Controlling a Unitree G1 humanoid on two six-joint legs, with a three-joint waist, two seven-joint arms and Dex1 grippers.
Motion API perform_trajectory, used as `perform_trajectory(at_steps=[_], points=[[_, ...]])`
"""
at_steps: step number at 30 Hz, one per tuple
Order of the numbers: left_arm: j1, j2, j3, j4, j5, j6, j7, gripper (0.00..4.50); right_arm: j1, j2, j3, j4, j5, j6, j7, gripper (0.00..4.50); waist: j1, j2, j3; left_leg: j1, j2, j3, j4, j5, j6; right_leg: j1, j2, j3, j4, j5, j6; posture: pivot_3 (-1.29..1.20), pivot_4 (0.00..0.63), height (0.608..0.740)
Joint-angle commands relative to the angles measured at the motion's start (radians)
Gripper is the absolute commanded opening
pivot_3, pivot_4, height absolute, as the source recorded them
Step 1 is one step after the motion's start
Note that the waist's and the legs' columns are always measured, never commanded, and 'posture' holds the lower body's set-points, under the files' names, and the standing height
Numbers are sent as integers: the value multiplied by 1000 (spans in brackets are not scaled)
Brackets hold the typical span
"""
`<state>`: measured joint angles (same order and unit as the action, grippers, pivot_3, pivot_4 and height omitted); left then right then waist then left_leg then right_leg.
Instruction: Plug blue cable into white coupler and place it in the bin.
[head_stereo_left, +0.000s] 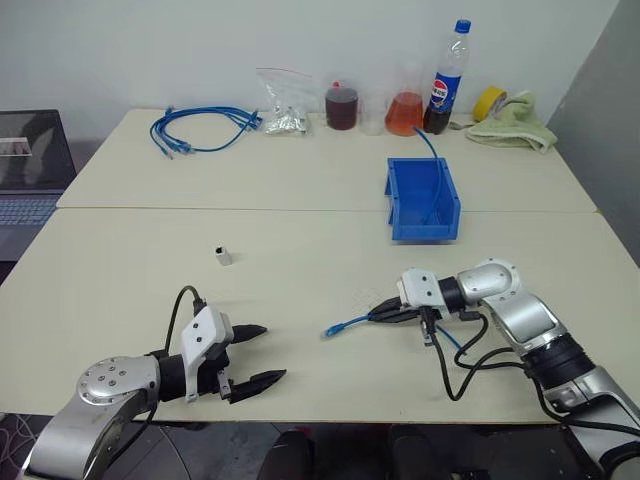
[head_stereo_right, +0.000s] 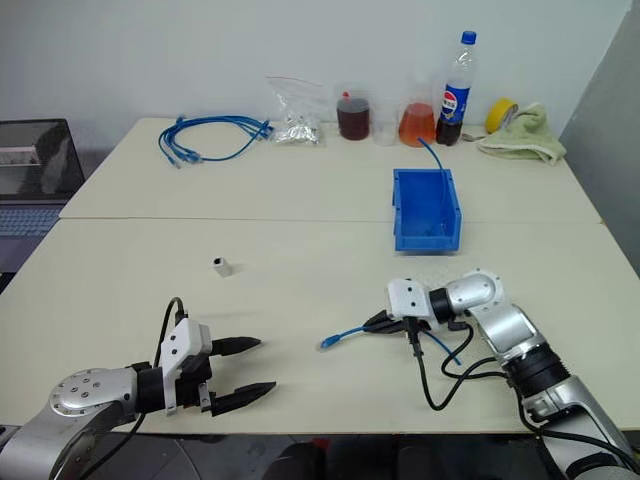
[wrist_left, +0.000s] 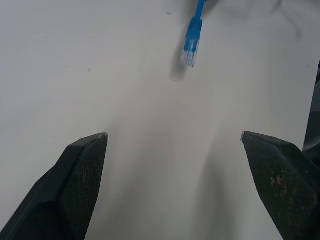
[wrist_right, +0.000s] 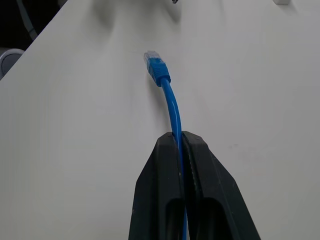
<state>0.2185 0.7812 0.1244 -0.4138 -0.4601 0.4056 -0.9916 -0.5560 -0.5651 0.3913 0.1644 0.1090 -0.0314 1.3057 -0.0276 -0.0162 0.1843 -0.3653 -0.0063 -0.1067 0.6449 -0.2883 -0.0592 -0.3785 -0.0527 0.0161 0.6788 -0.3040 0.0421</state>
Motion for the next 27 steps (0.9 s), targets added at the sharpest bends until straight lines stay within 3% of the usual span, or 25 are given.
perform_trajectory(at_steps=[1,7,14,24,27], points=[[-2,5,26,-22,-10,-16,0,4500,-16,27,-11,16,-17,-36,-25,69,-1,0,0,0,0,0,0,0,0,0,0,0,0,0,0,0,150,740],[-25,15,15,-6,-10,-7,-13,4500,-28,47,-11,66,-36,-87,-37,69,-3,0,0,0,0,0,0,0,0,0,2,-1,1,0,0,0,150,740],[-64,13,-2,0,-10,8,-10,4500,-31,54,-22,93,-38,-99,-40,1583,-4,0,0,1,-1,1,0,0,0,0,2,-1,1,0,0,0,150,740],[-87,0,-26,-16,-7,11,-3,4500,-5,-29,-135,-85,74,80,-32,4451,-3,1,0,0,0,0,0,0,0,0,2,-1,1,0,0,0,150,740],[-107,-14,-53,-25,2,9,12,4500,77,-99,-208,-297,167,265,-66,4483,2,1,1,0,0,0,0,0,0,0,1,-1,1,0,0,0,150,740]])
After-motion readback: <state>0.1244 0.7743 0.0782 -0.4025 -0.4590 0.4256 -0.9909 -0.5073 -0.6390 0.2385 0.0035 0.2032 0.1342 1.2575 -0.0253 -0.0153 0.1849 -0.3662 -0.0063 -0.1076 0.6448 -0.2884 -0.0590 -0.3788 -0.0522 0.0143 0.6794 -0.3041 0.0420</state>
